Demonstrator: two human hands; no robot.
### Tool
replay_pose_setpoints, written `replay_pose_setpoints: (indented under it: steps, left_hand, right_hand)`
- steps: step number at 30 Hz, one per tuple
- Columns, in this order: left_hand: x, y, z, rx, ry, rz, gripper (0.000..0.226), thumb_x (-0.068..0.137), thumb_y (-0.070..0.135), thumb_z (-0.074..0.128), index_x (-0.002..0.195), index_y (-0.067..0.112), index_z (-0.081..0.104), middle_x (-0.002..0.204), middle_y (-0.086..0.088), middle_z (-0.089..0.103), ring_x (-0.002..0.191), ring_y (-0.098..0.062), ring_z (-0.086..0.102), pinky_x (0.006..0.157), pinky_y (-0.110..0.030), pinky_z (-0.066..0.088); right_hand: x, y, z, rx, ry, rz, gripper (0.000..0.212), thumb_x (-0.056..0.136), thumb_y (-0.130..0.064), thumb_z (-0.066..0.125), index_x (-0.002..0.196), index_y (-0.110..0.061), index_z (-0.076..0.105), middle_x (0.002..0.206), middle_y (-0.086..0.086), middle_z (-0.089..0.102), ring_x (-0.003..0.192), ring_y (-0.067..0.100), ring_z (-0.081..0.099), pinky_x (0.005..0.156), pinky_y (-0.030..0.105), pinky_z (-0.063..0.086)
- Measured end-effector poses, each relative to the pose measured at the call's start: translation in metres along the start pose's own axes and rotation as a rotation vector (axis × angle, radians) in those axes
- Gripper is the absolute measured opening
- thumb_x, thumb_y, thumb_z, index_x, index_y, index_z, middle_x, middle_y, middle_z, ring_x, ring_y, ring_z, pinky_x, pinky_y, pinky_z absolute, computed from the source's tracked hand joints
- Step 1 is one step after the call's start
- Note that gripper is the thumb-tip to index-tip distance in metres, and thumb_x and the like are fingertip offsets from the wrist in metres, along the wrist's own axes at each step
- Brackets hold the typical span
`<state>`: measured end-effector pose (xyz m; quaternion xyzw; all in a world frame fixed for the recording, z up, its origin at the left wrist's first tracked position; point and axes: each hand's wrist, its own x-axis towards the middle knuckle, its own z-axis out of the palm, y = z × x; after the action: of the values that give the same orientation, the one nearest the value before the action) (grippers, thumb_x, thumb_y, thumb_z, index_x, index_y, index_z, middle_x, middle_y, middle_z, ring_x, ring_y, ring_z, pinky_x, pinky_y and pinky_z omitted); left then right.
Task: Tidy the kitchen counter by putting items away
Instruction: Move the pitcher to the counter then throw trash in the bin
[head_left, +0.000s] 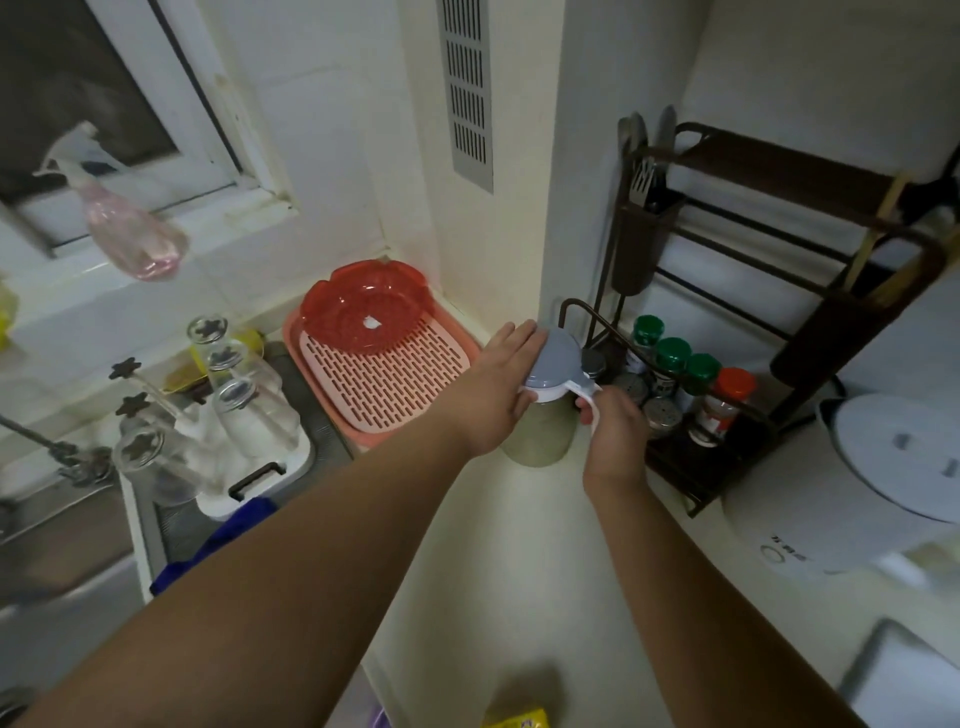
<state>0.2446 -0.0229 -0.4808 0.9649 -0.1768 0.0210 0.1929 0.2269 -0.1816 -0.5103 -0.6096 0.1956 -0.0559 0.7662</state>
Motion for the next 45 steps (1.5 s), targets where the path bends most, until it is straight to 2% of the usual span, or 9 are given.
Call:
replay_pose_setpoints:
  steps: [7,14,18,21,25,29,32,37,45]
  left_hand:
    - [0.001,0.002,0.006,0.131,0.033,-0.053,0.074,0.100,0.030,0.052,0.160,0.021,0.010,0.168,-0.005,0.011,0.155,-0.030,0.006,0.123,-0.038,0.006]
    - [-0.057,0.035,-0.012,-0.009,0.181,-0.071,0.070,0.091,0.026,0.060,0.153,0.005,0.033,0.159,-0.020,0.031,0.148,-0.036,0.027,0.122,-0.039,0.020]
    - [-0.155,0.089,-0.003,-0.333,-0.210,-0.084,0.059,0.098,0.043,0.057,0.150,0.019,0.043,0.155,0.000,0.044,0.142,-0.014,0.039,0.112,-0.014,0.020]
    - [-0.207,0.113,0.021,-0.125,-0.560,0.002,0.091,0.085,0.061,0.064,0.158,0.026,0.022,0.162,0.003,0.031,0.147,-0.017,0.031,0.119,-0.031,0.027]
    - [-0.245,0.111,0.042,0.147,-0.602,-0.026,0.092,0.082,0.043,0.069,0.156,0.025,0.017,0.139,-0.006,0.048,0.122,-0.032,0.055,0.093,-0.044,0.052]
    - [-0.301,0.100,0.039,0.048,-0.416,-0.155,0.073,0.089,0.021,0.059,0.152,0.024,0.023,0.123,-0.011,0.053,0.108,-0.038,0.062,0.087,-0.047,0.053]
    - [-0.350,0.088,0.021,-0.047,-0.338,-0.245,0.077,0.090,0.028,0.063,0.155,0.019,0.022,0.128,-0.011,0.056,0.115,-0.033,0.059,0.094,-0.040,0.049]
    - [-0.473,0.049,0.011,-0.244,-0.220,-0.516,0.082,0.080,0.035,0.071,0.151,0.026,0.031,0.138,-0.005,0.055,0.126,-0.026,0.055,0.104,-0.035,0.045]
    - [-0.615,0.004,0.143,-0.703,-0.178,-1.124,0.075,0.088,0.027,0.069,0.152,0.024,0.030,0.129,-0.005,0.056,0.108,-0.028,0.060,0.087,-0.034,0.050]
  right_hand:
    - [0.005,0.003,-0.006,-0.140,-0.081,-0.009,0.023,0.095,-0.007,0.048,0.075,-0.010,0.058,0.071,0.002,0.050,0.055,-0.001,0.046,0.052,0.011,0.038]
    - [-0.003,-0.002,-0.037,-0.612,-0.060,-0.133,0.032,0.096,-0.030,0.048,0.118,-0.013,0.064,0.111,0.004,0.062,0.104,0.022,0.059,0.084,0.032,0.045]
    - [-0.091,0.024,-0.115,-0.782,-0.095,-0.288,0.026,0.094,-0.026,0.056,0.119,-0.021,0.064,0.108,-0.005,0.060,0.097,0.011,0.056,0.082,0.020,0.042]
    - [-0.168,0.069,-0.168,-1.064,-0.275,-0.195,0.019,0.092,-0.031,0.059,0.109,-0.023,0.064,0.100,-0.007,0.064,0.092,0.012,0.060,0.081,0.027,0.050]
    - [-0.230,0.112,-0.196,-1.293,-0.317,-0.199,0.022,0.083,-0.032,0.066,0.100,-0.020,0.068,0.098,0.003,0.067,0.092,0.029,0.061,0.081,0.037,0.050]
    - [-0.274,0.129,-0.201,-1.475,-0.330,-0.219,0.031,0.073,-0.047,0.062,0.096,-0.027,0.057,0.099,-0.006,0.059,0.092,0.025,0.057,0.078,0.036,0.050]
    - [-0.291,0.140,-0.214,-1.495,-0.330,-0.322,0.042,0.074,-0.036,0.057,0.114,-0.022,0.062,0.118,0.001,0.065,0.102,0.030,0.060,0.089,0.038,0.052]
    - [-0.325,0.146,-0.221,-1.534,-0.281,-0.398,0.025,0.085,-0.020,0.053,0.097,-0.012,0.073,0.107,0.011,0.072,0.098,0.036,0.063,0.087,0.043,0.055]
    - [-0.434,0.199,-0.159,-1.229,-0.699,-0.593,0.004,0.088,-0.014,0.066,0.091,-0.017,0.065,0.086,-0.004,0.059,0.078,0.015,0.053,0.067,0.030,0.044]
